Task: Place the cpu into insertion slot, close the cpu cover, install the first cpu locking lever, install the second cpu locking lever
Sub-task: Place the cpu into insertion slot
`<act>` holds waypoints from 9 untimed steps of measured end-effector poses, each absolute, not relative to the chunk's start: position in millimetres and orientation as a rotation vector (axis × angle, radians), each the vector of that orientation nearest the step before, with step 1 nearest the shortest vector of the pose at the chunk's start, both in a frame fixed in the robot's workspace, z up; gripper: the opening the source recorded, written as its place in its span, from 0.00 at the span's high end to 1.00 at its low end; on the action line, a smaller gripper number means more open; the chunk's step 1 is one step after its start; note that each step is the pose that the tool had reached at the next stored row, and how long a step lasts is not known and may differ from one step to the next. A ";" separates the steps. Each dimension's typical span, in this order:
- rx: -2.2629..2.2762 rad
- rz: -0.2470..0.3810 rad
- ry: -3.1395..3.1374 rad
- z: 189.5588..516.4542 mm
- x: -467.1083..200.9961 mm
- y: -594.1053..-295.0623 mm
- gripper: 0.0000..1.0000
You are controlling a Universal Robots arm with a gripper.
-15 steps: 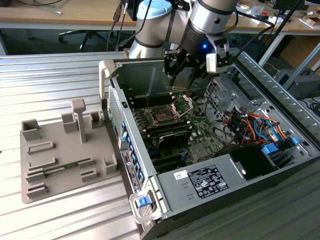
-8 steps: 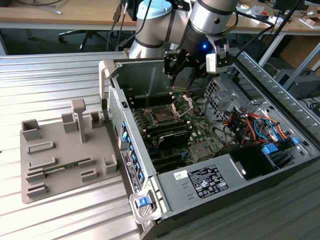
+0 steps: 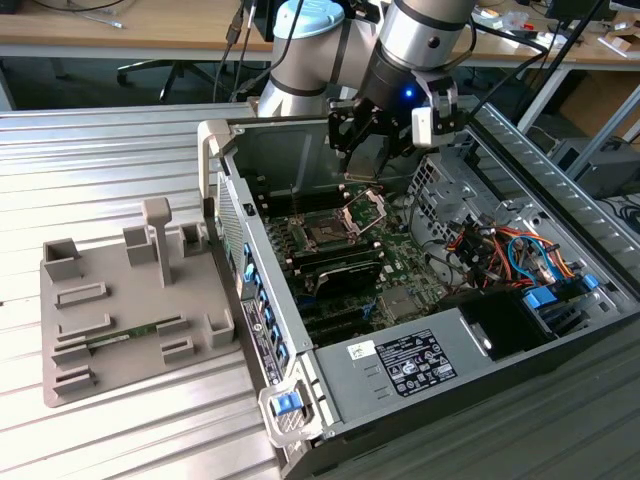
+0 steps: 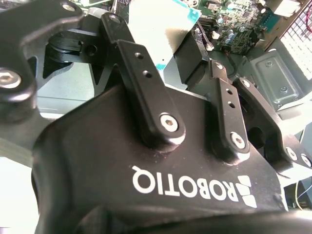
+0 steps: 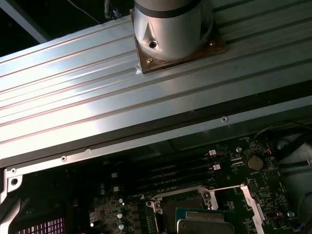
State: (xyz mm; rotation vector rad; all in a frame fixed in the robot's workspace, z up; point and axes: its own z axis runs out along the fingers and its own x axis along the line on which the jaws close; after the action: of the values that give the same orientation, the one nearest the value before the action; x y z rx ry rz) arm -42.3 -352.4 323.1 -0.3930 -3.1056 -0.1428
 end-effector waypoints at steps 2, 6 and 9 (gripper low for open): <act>-0.394 -0.143 -3.105 323.1 -42.3 -352.4 0.46; -0.401 -0.143 -3.105 322.7 -42.3 -352.4 0.46; -0.403 -0.143 -3.105 322.5 -42.3 -352.4 0.46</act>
State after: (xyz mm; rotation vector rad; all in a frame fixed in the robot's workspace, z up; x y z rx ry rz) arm -42.3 -352.4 322.5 -0.4032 -3.1046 -0.1428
